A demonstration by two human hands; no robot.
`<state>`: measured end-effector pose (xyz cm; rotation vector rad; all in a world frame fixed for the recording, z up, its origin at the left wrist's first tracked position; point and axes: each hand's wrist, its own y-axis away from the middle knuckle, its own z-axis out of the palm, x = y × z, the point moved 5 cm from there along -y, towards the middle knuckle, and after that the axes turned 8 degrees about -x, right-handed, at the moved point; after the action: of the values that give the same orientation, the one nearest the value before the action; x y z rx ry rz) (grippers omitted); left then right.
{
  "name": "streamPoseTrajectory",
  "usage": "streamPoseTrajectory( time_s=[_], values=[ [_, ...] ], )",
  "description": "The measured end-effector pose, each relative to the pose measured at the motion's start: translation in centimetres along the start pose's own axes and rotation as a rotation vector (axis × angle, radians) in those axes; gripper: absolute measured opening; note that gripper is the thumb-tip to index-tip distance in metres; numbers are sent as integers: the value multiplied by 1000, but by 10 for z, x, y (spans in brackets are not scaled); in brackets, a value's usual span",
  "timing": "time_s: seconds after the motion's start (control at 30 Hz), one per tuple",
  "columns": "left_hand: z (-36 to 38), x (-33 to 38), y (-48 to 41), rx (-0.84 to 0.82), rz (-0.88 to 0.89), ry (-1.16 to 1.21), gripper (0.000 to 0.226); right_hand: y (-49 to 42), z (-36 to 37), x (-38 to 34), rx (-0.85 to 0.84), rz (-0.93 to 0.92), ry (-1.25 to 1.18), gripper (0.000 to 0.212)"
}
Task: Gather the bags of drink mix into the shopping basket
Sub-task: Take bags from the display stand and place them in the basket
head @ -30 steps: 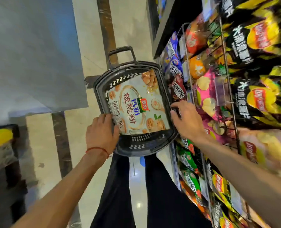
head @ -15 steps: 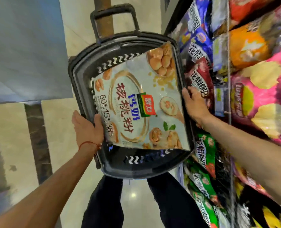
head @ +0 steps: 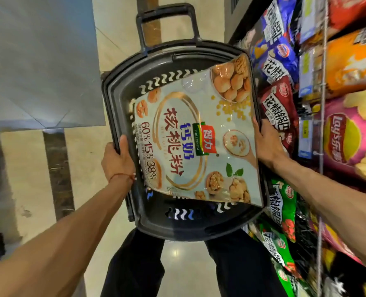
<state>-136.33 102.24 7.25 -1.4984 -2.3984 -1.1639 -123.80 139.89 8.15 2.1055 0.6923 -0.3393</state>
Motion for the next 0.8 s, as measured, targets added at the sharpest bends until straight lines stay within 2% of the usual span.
streamPoseTrajectory(
  time_s=[0.17, 0.43, 0.8],
  values=[
    [-45, 14, 8, 4, 0, -16, 54, 35, -24, -42, 106, -38, 77, 52],
    [-160, 4, 76, -5, -54, 168, 54, 146, -64, -132, 77, -157, 106, 54],
    [-323, -20, 147, 101, -96, 372, 50, 256, -79, -284, -5, -362, 213, 52]
  ],
)
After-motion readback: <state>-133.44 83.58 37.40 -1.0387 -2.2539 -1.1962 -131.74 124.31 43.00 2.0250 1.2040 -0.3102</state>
